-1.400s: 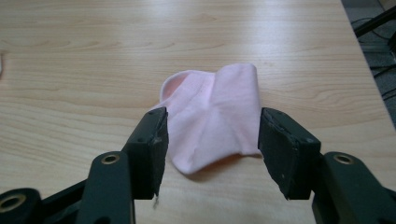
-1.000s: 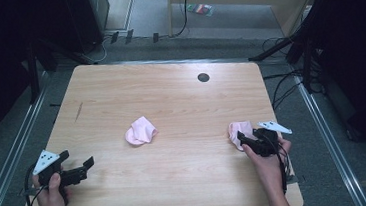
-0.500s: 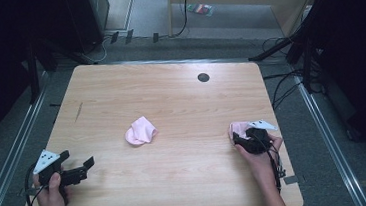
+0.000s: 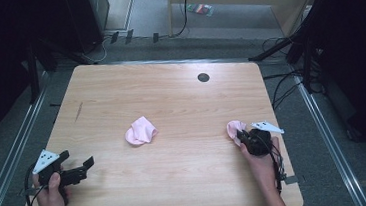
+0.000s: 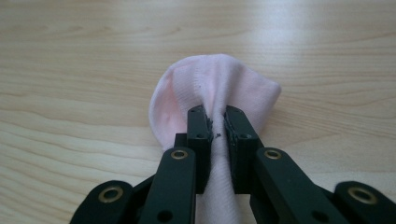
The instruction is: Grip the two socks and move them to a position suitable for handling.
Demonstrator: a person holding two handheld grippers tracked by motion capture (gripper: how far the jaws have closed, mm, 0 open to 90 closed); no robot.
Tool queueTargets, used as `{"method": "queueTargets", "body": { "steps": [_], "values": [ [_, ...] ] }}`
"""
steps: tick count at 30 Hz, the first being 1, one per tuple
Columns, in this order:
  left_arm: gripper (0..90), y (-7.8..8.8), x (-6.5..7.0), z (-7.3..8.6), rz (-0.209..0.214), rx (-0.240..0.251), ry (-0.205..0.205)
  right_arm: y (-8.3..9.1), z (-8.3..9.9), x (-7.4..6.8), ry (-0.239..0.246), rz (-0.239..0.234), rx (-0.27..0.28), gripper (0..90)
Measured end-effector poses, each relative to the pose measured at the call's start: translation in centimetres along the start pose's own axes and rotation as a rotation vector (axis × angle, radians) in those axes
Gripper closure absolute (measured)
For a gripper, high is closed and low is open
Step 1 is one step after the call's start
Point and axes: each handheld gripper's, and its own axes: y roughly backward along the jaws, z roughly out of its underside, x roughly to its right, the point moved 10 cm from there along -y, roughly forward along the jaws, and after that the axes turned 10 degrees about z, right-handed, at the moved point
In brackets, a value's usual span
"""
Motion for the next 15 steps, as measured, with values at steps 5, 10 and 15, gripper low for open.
{"method": "queueTargets", "body": {
  "steps": [5,10,15],
  "values": [
    [0.0,-0.2,0.0,0.0,-0.003,-0.008,0.003,2.1,-0.4,-2.2,-0.002,-0.054,0.018,82.7],
    [0.0,0.0,-0.1,0.0,-0.022,-0.003,-0.004,4.2,-0.8,-5.1,0.013,-0.117,0.059,82.6],
    [0.0,0.4,-0.7,-0.6,-0.09,0.028,0.001,5.9,-0.7,-7.7,0.047,-0.163,0.068,82.6]
  ]
}}
